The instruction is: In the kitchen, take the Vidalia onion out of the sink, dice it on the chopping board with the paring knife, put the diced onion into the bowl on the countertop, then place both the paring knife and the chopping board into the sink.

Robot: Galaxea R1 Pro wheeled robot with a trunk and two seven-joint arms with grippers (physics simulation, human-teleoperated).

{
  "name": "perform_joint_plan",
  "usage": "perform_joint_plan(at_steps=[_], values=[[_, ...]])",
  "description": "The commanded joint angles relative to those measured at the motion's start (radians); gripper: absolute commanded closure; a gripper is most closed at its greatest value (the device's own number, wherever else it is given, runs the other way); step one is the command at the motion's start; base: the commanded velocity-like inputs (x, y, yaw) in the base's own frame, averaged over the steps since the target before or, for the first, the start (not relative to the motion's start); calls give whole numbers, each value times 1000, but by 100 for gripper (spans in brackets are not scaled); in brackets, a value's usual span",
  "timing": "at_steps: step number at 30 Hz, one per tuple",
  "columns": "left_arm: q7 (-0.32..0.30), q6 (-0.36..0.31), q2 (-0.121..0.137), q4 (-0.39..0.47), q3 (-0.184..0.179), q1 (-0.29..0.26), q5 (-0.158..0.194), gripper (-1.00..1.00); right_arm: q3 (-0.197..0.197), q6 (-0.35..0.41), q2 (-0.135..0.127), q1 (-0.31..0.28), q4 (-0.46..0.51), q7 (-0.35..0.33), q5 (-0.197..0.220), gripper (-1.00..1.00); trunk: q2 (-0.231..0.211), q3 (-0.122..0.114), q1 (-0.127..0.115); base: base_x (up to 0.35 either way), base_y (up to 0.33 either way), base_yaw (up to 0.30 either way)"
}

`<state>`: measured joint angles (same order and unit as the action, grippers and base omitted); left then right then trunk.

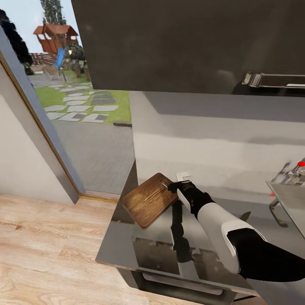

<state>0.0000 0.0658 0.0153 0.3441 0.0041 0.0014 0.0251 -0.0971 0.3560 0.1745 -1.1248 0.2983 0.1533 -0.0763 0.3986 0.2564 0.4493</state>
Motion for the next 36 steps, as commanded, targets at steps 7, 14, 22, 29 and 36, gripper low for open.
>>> perform_joint_plan(at_steps=[7, 14, 22, 29, 36], values=[[0, 2, 0, 1, 0, 0, 3, -100, -6, 7, 0, -1, -67, -3, 0, -100, 1, 2, 1, 0, 0, 0], [0, 2, 0, 2, 0, 0, 3, -100, -6, 9, 0, 0, -68, -3, 0, 100, 1, 2, 1, 0, 0, 0], [0, 2, 0, 2, 0, 0, 3, -100, -4, 9, 0, -1, -68, -2, 0, 100, 1, 2, 1, 0, 0, 0], [0, 2, 0, 2, 0, 0, 3, -100, -4, 9, 0, 0, -67, 0, 0, 100, 1, 2, 1, 0, 0, 0], [0, 2, 0, 1, 0, 0, 3, -100, -4, 9, 0, 0, -65, 2, 0, 100, 1, -6, 1, 0, 0, 0]])
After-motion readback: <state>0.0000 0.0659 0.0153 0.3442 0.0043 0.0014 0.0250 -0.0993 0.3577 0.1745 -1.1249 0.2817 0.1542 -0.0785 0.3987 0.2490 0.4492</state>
